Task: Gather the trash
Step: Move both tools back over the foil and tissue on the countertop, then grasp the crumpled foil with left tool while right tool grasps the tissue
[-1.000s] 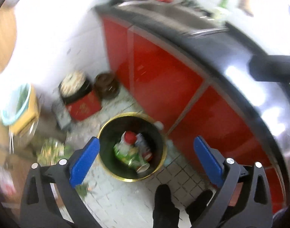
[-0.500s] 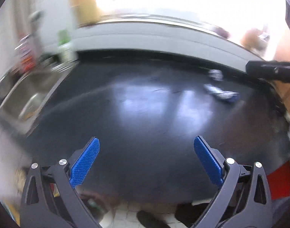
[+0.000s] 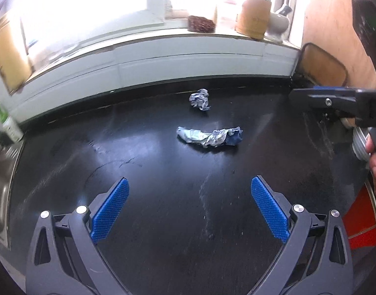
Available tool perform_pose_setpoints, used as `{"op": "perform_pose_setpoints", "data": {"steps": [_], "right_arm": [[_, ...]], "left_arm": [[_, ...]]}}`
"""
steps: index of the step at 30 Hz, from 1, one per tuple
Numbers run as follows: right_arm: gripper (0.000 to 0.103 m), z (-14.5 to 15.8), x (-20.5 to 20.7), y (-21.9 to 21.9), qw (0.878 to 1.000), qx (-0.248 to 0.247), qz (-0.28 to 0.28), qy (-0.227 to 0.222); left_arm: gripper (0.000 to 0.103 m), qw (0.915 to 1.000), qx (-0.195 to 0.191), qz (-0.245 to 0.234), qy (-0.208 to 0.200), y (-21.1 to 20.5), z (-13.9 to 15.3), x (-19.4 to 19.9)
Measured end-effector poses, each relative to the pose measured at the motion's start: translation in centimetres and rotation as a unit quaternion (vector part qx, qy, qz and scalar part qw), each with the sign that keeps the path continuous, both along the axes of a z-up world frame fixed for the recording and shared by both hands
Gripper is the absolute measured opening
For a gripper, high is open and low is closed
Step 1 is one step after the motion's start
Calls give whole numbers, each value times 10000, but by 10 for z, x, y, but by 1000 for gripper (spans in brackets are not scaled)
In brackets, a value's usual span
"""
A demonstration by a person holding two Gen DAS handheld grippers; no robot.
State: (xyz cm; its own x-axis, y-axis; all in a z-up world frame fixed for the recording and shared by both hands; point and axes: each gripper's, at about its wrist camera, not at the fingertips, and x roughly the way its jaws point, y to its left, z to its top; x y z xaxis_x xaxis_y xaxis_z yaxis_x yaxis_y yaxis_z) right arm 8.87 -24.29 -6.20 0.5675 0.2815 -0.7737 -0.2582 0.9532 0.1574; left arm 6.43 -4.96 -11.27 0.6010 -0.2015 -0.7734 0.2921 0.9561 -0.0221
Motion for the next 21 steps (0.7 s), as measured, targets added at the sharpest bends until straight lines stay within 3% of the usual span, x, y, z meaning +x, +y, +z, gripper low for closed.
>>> {"op": "perform_pose_setpoints", "data": {"steps": [10,21], "right_arm": [[96,-34,73,-1,9993,-9,191,309],[96,-115,194,15,9935,-290,514,973]], "left_arm": [[97,9978,284,-598,-55,-30,-34,63],[96,9845,534,-1660,182,-65,-95,136]]}}
